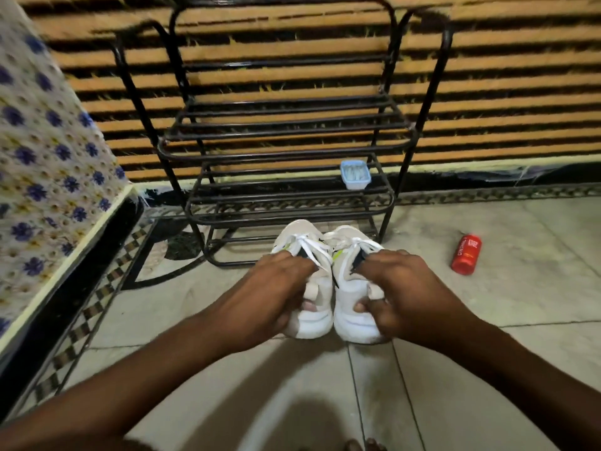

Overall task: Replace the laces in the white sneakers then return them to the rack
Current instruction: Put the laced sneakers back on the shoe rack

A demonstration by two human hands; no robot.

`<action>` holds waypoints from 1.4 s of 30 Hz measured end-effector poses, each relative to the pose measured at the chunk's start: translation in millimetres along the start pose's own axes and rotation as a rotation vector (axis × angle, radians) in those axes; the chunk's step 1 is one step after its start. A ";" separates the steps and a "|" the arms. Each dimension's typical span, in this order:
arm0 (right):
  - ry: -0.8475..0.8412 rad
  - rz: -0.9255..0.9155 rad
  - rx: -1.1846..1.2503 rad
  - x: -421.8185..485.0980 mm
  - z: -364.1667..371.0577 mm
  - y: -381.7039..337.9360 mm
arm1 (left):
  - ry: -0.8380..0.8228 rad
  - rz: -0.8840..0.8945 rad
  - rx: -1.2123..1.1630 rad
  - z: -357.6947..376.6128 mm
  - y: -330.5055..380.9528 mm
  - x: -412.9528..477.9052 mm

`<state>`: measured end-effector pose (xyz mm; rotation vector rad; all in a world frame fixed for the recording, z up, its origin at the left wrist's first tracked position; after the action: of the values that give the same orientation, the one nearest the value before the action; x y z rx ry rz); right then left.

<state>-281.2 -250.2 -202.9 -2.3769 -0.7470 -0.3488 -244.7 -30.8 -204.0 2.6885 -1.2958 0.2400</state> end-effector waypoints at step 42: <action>0.230 0.058 -0.100 242.6 -98.0 94.7 | 0.208 -0.204 0.075 -114.7 -170.0 172.7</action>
<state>-36.2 -269.9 -72.5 -2.3930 -0.5648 -0.6354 -14.3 -34.3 -67.0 2.7434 -0.9652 0.5361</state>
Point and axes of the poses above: each hand's wrist, its own x-axis towards the middle knuckle, its own z-axis out of the palm, y = z × x, the point moved 2 cm from there along x, towards the middle knuckle, and after that the axes turned 13 degrees about x, right-handed, at the moved point
